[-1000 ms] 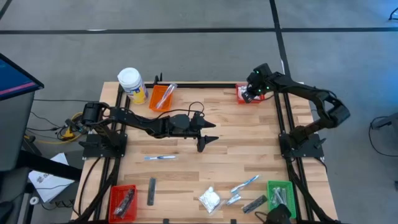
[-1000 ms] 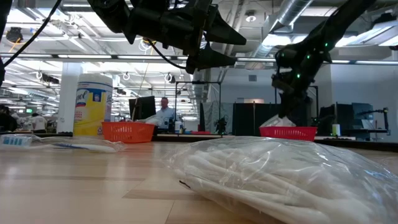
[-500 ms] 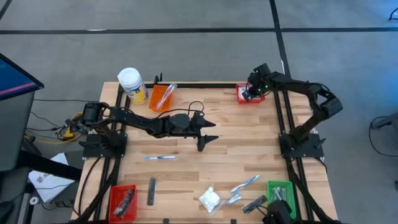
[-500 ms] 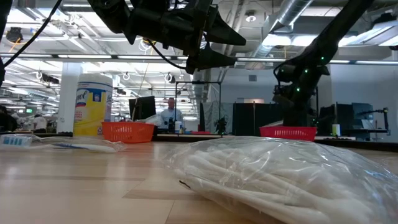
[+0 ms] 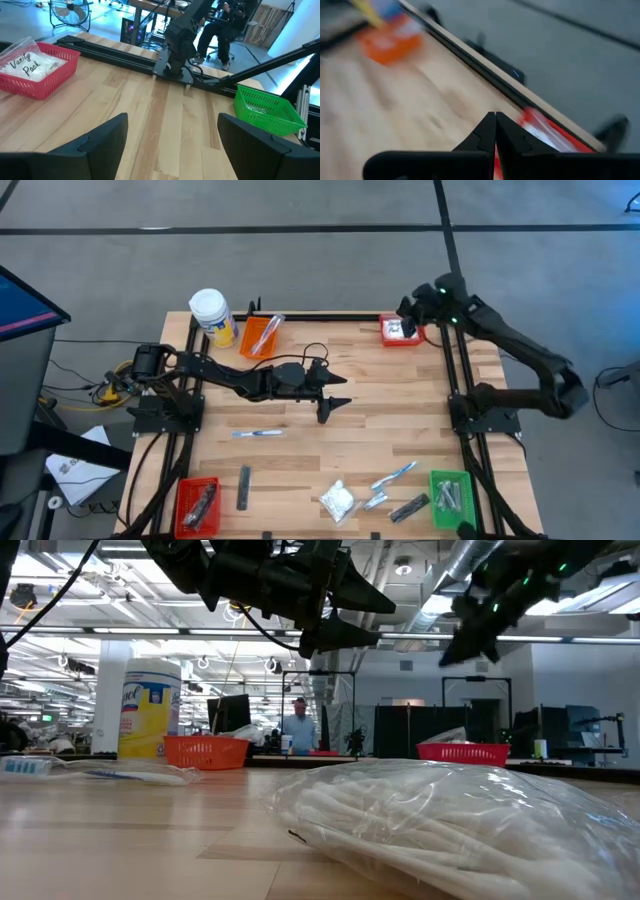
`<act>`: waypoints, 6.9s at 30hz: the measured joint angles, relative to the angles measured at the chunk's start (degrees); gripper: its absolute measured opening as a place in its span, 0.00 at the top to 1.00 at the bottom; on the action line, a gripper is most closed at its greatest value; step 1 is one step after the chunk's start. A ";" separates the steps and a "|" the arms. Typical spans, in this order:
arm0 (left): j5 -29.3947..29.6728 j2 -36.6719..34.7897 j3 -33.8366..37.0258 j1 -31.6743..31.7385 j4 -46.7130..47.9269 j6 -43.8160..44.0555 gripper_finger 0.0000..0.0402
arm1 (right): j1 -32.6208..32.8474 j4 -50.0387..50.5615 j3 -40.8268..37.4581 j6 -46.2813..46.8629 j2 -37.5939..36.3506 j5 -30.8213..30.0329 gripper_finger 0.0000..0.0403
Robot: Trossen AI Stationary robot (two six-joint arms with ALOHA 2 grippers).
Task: Pick & Place Travel size toiletries
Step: Put the left blue toothbrush into the orange bin
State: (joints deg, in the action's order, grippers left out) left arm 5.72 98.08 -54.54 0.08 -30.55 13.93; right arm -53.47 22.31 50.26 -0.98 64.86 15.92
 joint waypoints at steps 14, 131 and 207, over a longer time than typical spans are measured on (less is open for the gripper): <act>0.00 0.00 0.00 0.00 0.02 0.02 0.26 | 21.86 -5.40 0.02 5.30 -18.31 2.08 1.00; 10.17 -18.17 23.41 -23.82 58.04 28.57 0.46 | 67.23 -27.02 -12.83 -2.51 -28.00 -9.97 1.00; 29.84 -17.38 22.23 28.96 23.62 13.65 0.97 | 67.19 -27.02 -12.83 -2.64 -28.00 -9.98 1.00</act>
State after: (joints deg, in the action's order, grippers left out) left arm 35.55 80.70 -32.32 29.04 -6.92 27.58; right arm 13.72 -4.70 37.43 -3.62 36.86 5.95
